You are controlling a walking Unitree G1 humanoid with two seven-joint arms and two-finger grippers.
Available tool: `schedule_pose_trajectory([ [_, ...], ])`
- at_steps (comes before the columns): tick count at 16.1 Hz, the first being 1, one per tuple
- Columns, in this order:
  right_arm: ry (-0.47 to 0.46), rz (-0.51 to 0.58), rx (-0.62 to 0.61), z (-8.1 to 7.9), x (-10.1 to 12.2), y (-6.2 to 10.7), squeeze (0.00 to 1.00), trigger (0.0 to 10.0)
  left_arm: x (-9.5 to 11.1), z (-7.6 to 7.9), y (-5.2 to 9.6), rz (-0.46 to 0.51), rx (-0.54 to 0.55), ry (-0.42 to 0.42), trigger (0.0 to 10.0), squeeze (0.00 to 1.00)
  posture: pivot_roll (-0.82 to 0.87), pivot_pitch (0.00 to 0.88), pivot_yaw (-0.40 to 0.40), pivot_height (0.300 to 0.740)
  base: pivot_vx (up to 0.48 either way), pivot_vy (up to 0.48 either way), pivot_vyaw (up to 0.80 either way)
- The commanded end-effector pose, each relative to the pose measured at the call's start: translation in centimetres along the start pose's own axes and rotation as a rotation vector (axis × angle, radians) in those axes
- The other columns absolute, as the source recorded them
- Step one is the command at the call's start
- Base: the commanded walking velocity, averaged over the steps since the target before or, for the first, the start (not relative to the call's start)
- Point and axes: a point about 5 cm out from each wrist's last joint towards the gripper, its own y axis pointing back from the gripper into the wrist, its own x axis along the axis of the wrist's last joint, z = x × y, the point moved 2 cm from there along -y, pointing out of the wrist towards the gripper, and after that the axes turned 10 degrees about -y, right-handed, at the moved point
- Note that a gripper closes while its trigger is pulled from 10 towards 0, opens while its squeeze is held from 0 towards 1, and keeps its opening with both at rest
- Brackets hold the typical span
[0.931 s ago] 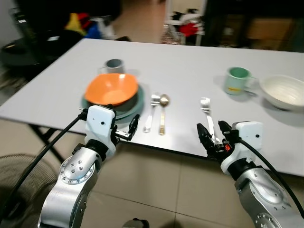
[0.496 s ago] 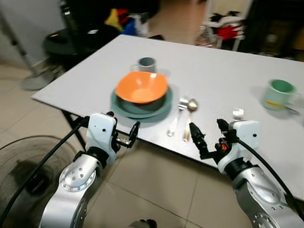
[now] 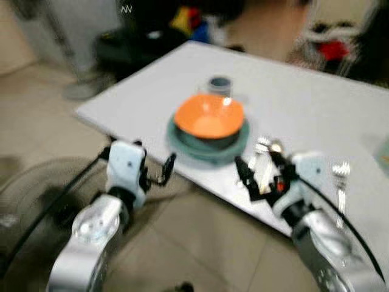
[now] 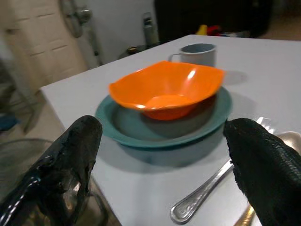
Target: Setting the table
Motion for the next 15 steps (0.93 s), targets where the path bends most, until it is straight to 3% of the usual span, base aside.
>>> schedule_pose_trajectory([
  [1, -0.004, 0.006, 0.003, 0.0, 0.14, -0.04, 1.0, 10.0, 0.25, 0.04, 0.02, 0.008, -0.002, -0.003, 10.0, 0.0, 0.09, 0.0, 0.064, 0.74, 0.0, 0.0, 0.8],
  [15, -0.02, 0.006, 0.026, -0.16, -0.01, -0.34, 1.0, 10.0, 0.47, 0.04, -0.16, 0.014, -0.003, 0.021, 10.0, 0.0, 0.09, 0.0, 0.06, 0.74, 0.0, 0.017, 0.8],
])
